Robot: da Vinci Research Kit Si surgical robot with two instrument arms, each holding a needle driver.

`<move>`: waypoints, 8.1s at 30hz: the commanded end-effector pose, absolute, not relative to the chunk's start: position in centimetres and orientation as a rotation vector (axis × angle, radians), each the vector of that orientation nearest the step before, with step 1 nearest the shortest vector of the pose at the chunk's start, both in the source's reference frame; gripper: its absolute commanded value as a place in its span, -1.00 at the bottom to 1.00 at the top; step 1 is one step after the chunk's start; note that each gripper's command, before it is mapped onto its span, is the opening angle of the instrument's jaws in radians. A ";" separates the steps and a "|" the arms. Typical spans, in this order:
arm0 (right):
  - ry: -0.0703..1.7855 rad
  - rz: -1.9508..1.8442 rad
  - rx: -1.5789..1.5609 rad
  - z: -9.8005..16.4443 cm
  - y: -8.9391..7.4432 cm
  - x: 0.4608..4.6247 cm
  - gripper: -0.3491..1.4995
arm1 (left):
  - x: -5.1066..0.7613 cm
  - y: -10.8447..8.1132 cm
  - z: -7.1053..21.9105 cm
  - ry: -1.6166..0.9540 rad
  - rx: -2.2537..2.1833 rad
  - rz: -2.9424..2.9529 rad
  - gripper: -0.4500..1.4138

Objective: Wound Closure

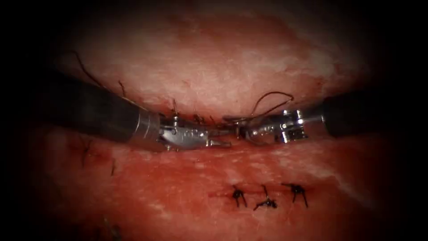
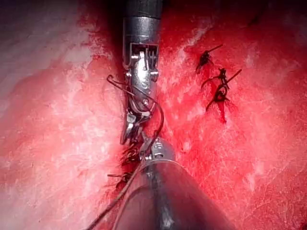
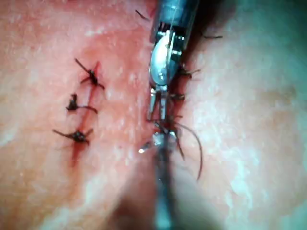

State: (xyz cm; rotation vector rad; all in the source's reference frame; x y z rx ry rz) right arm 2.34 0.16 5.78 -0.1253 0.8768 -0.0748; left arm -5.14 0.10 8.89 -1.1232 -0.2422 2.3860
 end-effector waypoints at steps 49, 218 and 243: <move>1.193 -0.043 -0.228 5.5 0.6 2.43 -1.00 | -5.20 0.0 8.9 -0.245 -1.122 2.386 -0.57; 0.720 0.688 0.636 4.7 1.6 2.52 -1.00 | -5.34 0.2 9.1 -0.277 -1.112 2.358 -0.57; 0.738 0.664 0.701 4.7 0.9 2.46 -0.06 | -5.29 0.2 9.0 -0.288 -1.114 2.354 -0.50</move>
